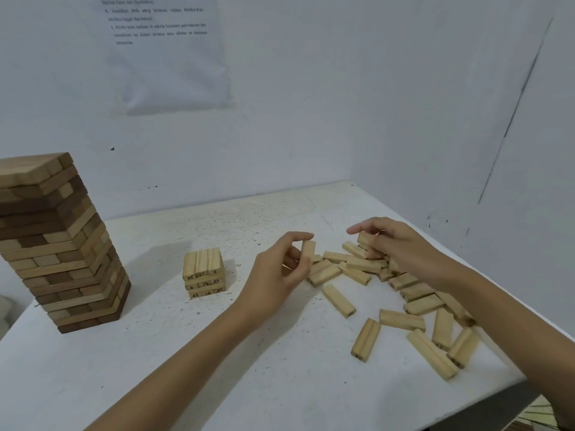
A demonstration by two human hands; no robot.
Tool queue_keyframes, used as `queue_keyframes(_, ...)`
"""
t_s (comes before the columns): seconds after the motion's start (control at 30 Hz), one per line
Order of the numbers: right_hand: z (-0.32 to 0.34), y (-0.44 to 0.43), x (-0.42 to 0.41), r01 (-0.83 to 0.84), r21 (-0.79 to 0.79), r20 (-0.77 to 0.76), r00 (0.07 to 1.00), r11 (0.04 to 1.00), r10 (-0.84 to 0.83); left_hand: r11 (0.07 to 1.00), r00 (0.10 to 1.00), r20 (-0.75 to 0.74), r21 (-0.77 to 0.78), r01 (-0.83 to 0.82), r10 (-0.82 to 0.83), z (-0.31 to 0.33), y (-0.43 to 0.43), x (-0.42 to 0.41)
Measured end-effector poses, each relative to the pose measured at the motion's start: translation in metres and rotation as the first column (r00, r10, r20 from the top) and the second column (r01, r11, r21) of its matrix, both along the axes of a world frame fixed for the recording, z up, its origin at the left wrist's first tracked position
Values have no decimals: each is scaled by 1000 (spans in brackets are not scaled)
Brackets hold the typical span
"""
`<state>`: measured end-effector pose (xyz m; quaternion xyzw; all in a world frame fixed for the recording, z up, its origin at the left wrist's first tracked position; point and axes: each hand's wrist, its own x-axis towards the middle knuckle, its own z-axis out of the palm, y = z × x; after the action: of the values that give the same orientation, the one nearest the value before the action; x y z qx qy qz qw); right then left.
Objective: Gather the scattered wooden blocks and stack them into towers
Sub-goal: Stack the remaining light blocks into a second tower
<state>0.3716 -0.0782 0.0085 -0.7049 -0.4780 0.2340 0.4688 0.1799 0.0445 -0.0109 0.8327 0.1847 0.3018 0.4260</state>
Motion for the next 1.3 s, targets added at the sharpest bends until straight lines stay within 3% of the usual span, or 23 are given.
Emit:
queue_keyframes(0.2, -9, -5, 5, -31, -113, 319, 945, 993, 66, 990, 999, 10, -136, 46, -45, -2, -7, 17)
queue_keyframes(0.33, -14, -5, 2, 6, -57, 342, 940, 998, 14, 982, 999, 6, -182, 42, -42, -3, -9, 20)
queue_keyframes(0.53, -9, -1, -4, 49, 38, 141, 989, 998, -54, 977, 999, 17, -209, 35, -32, -3, -8, 6)
queue_keyframes(0.73, -4, 12, -36, -52, 24, 19, 998, 998, 52, 967, 1000, 1, -253, 20, -21, -5, -3, -20)
queue_keyframes(0.93, -2, 28, -70, -144, -1, -211, 967, 990, 141, 964, 999, -24, -263, -41, 36, -3, 3, -51)
queue_keyframes(1.07, -3, 38, -94, -219, -59, -210, 957, 974, 202, 958, 996, -83, -281, -51, 28, -4, 6, -76)
queue_keyframes(1.17, -5, 46, -110, -250, -68, -296, 929, 966, 220, 954, 990, -125, -286, -93, 59, -7, 11, -94)
queue_keyframes(1.3, -9, 58, -126, -240, -112, -267, 942, 964, 203, 938, 984, -134, -308, -157, 120, -12, 14, -112)
